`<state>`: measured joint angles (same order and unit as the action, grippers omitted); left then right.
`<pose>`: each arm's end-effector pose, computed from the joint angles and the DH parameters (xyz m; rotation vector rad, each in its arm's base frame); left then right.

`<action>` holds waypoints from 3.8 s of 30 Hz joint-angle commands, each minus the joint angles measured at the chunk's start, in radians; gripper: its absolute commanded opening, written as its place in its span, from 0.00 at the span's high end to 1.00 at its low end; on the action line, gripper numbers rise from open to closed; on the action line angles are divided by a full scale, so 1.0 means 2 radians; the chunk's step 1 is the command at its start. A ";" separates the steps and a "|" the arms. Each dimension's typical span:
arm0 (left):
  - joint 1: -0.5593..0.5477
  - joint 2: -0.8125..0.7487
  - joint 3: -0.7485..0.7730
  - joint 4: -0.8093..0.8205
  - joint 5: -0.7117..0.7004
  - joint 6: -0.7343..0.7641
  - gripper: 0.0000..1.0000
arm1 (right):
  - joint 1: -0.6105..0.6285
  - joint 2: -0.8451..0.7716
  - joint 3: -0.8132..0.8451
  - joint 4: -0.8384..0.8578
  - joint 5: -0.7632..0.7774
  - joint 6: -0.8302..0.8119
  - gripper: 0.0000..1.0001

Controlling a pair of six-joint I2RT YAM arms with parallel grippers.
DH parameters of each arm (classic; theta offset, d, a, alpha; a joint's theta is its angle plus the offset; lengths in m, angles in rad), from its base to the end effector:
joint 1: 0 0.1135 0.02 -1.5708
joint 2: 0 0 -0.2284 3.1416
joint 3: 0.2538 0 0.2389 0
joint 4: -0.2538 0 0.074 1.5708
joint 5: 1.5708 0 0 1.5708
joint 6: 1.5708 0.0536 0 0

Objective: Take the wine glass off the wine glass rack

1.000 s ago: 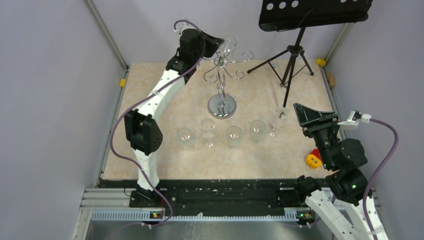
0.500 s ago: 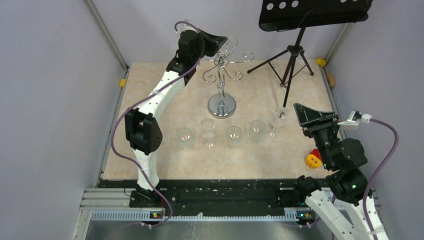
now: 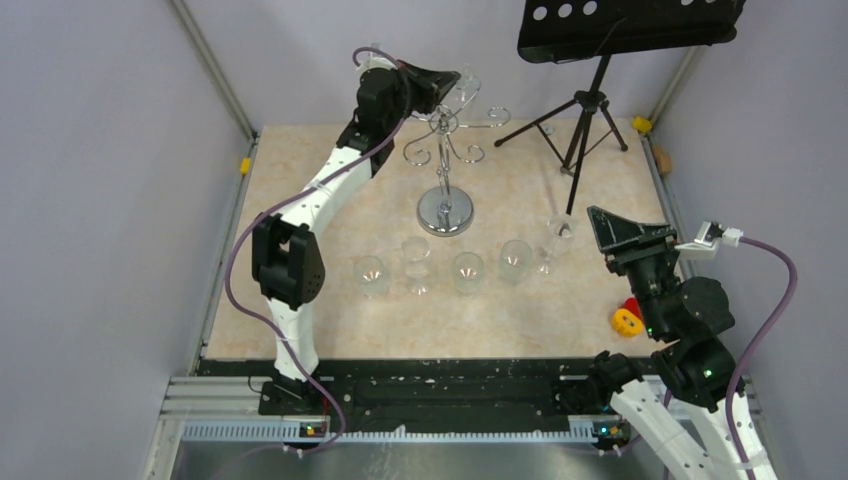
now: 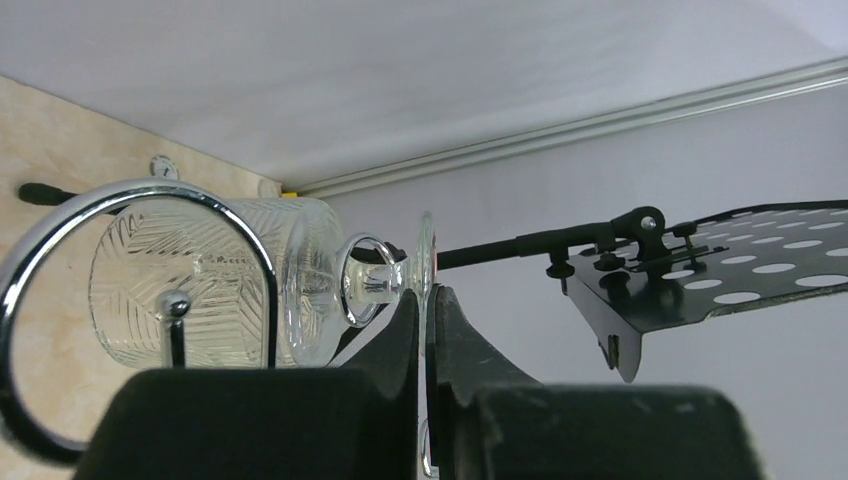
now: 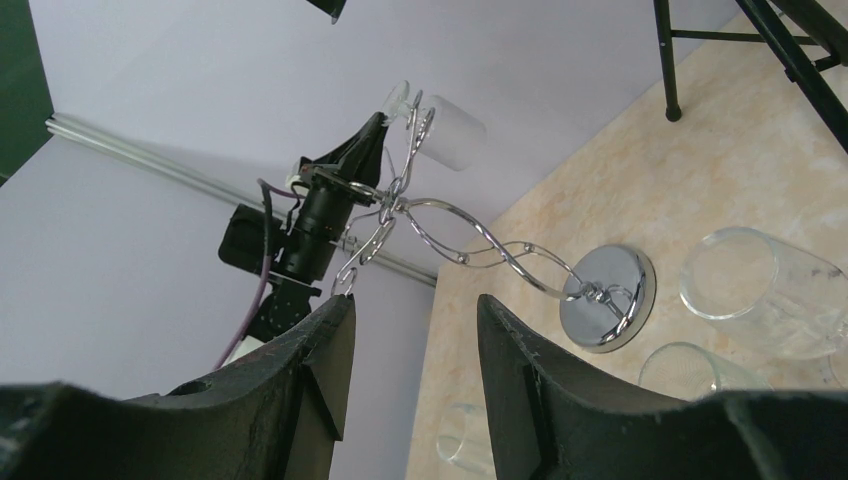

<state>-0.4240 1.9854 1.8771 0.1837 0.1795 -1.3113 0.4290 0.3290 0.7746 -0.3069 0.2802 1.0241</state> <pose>0.4288 -0.2040 0.3667 -0.5783 1.5996 -1.4912 0.1071 0.0327 0.3584 0.6700 1.3583 0.9838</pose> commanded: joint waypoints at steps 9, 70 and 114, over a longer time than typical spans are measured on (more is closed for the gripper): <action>0.011 0.009 0.030 0.100 0.082 -0.029 1.00 | -0.001 0.001 0.012 0.009 0.004 -0.001 0.51; 0.031 0.012 0.091 0.060 0.208 -0.046 1.00 | -0.001 0.027 0.003 0.029 -0.017 0.005 0.54; 0.070 0.016 0.107 0.112 0.127 0.019 1.00 | -0.001 0.018 0.007 0.017 -0.005 0.002 0.54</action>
<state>-0.3000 2.0304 1.9949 0.2184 0.4397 -1.2793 0.4290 0.3729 0.7731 -0.2813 0.2607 1.0401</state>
